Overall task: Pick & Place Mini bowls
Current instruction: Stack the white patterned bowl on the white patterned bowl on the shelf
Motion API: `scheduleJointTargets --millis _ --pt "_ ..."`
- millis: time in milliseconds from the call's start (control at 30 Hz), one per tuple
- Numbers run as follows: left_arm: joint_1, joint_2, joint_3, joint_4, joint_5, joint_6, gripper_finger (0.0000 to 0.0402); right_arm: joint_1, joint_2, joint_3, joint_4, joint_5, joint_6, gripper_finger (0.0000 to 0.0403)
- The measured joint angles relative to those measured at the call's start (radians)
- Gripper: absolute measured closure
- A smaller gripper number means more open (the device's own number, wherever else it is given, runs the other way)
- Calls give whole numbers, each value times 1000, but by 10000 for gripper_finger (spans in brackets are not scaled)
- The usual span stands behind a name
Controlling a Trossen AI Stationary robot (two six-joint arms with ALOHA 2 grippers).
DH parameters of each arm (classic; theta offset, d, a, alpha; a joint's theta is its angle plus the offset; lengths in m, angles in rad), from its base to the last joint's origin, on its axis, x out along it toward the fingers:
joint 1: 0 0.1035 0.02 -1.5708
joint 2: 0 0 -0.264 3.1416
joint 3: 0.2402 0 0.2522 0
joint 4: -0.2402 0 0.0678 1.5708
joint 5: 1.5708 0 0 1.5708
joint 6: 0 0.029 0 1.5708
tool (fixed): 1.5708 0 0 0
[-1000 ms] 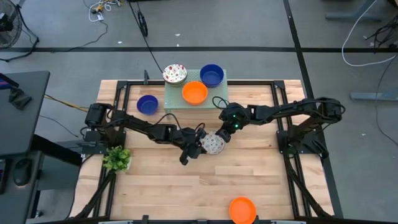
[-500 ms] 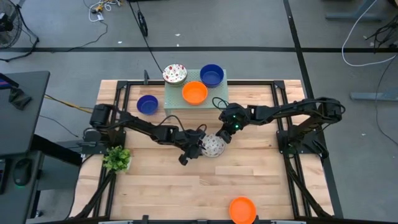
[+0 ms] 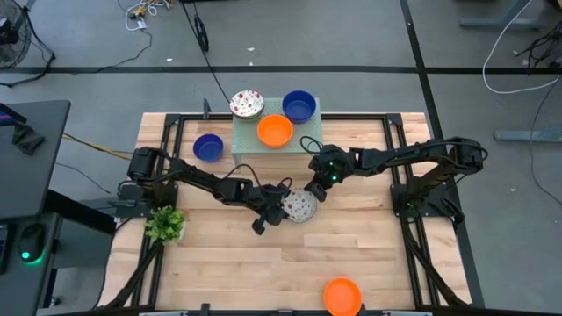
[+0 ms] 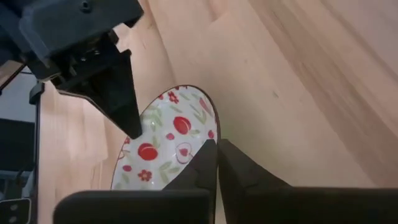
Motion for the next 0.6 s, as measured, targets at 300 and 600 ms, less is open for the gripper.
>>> scheduleJointTargets --millis 300,600 --pt "-47 -6 0 -1 -47 -87 397 3 -49 0 56 -12 -96 346" --pt "-91 -84 -2 -76 -205 -138 401 74 -227 -27 16 76 -166 277"
